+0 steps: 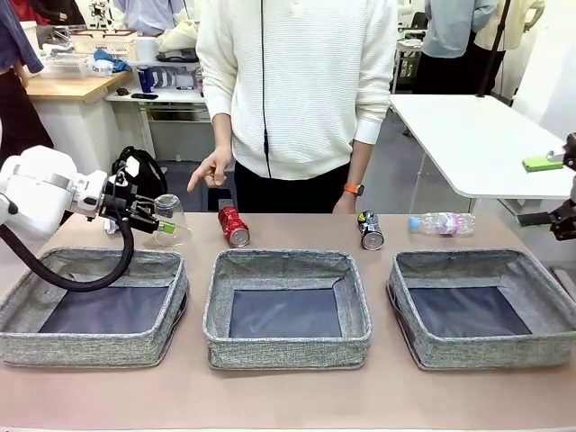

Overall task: Sort the waste into the appropriate baskets.
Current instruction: Pick up the waste item pointed out by the person.

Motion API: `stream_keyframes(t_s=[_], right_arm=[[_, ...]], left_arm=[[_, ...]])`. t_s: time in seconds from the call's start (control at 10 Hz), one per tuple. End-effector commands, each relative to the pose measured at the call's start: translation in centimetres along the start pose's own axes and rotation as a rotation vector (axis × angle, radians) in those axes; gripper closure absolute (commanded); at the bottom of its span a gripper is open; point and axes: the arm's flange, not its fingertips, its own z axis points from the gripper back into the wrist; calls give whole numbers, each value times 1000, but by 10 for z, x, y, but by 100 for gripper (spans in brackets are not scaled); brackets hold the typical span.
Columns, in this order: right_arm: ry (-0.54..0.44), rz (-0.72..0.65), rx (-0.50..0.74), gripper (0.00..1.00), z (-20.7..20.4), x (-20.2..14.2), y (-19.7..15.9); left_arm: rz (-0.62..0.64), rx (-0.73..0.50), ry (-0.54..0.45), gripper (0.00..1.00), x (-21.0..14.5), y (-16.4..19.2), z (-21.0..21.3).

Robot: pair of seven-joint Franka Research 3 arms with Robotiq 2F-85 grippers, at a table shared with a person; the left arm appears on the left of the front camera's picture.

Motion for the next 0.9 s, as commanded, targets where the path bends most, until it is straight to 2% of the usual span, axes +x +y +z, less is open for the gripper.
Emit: stream_keyframes(t_s=[0.0,0.3,0.4,0.5,0.6,0.7,0.8], right_arm=[[-5,26,24,0,-1,3,2],[-5,26,24,0,-1,3,2],[-5,26,24,0,-1,3,2],[-5,26,24,0,-1,3,2],[-5,26,24,0,-1,3,2],[-5,26,24,0,-1,3,2],[-5,26,24,0,-1,3,2]], left_arm=[[12,10,-59,0,1,1,-2],[-1,1,-34,0,0,-1,-11],[-16,15,-23,20,0,-1,-11],[-16,12,-19,20,0,-2,-11],[-13,10,-20,40,0,-2,-11],[-10,12,-20,25,1,-2,-11],[-10,12,-14,60,2,-3,-10]])
